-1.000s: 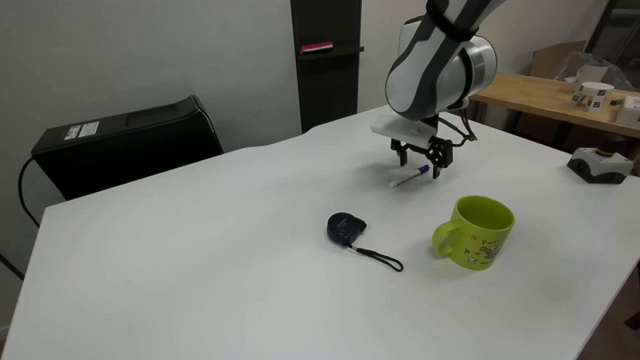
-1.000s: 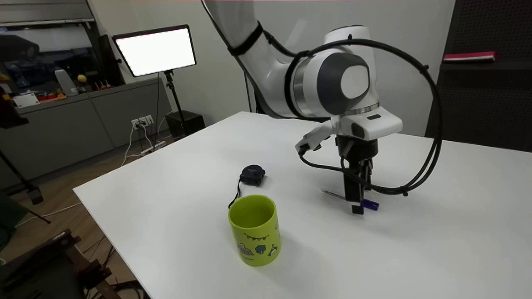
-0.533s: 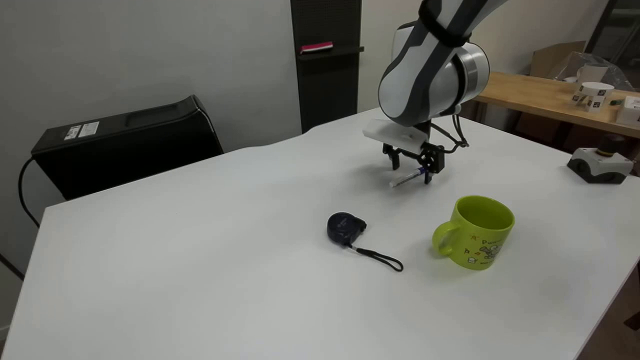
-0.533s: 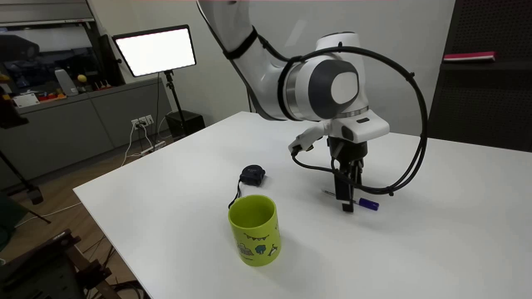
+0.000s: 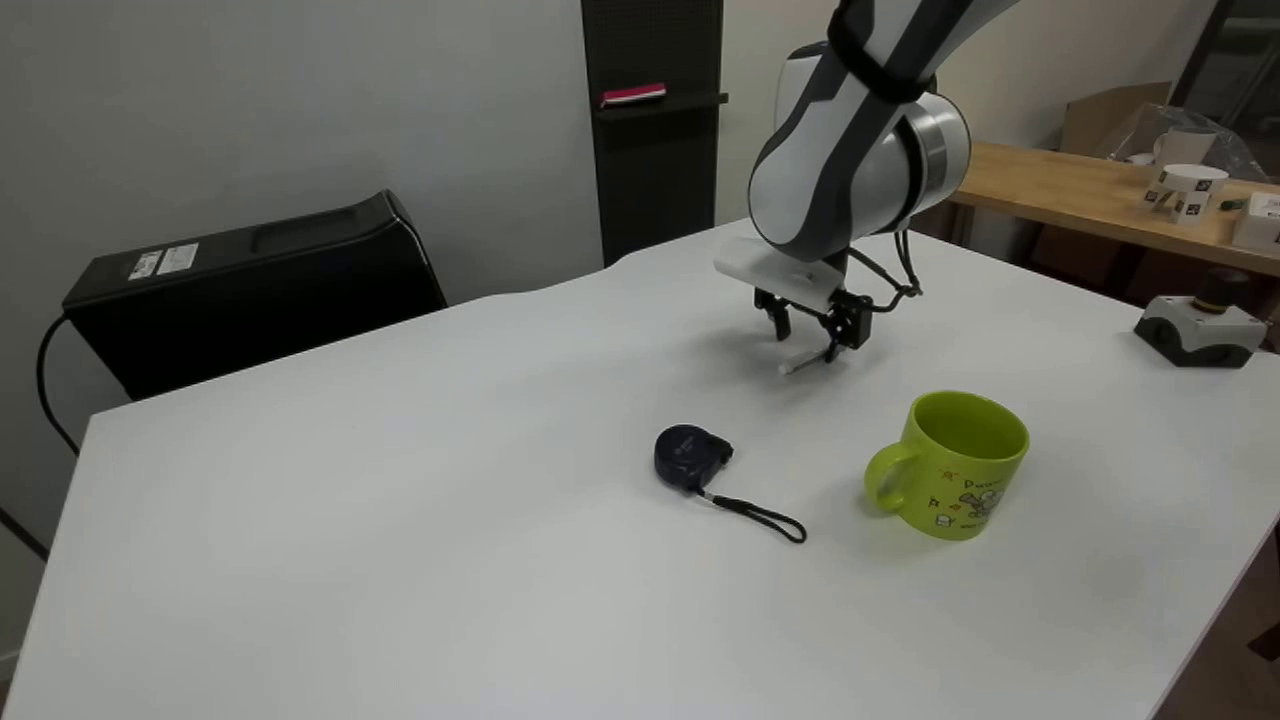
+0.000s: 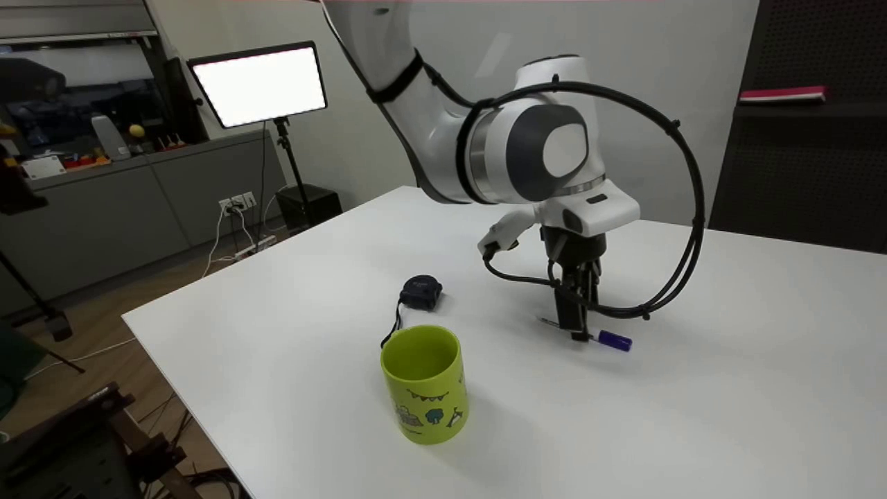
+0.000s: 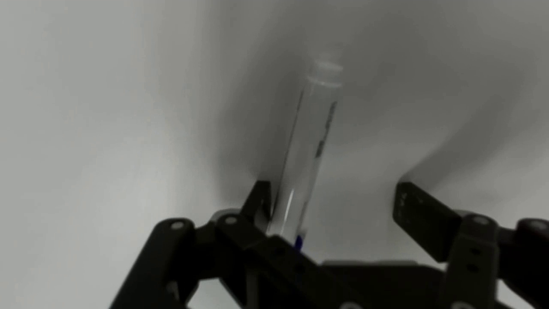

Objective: Place the blue pen inside the yellow mug

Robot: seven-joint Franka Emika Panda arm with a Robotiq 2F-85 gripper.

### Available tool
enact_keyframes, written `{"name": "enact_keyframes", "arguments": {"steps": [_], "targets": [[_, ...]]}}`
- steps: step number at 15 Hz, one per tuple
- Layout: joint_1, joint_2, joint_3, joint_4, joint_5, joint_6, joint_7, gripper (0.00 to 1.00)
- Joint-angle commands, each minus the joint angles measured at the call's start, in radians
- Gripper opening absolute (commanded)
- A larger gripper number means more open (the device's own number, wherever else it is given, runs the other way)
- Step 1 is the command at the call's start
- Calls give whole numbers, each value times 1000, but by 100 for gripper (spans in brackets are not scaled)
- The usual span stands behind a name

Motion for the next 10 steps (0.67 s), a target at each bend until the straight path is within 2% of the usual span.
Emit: {"name": "enact_keyframes", "arguments": {"steps": [1,7,8,10], "targets": [[28,28,-14,17,7,28,38,47],[24,26,-11,31,14,7,31,6],[24,29,-12,36,12,-3,30,3],[19,34,-14,60,7,-49,23,6]]}}
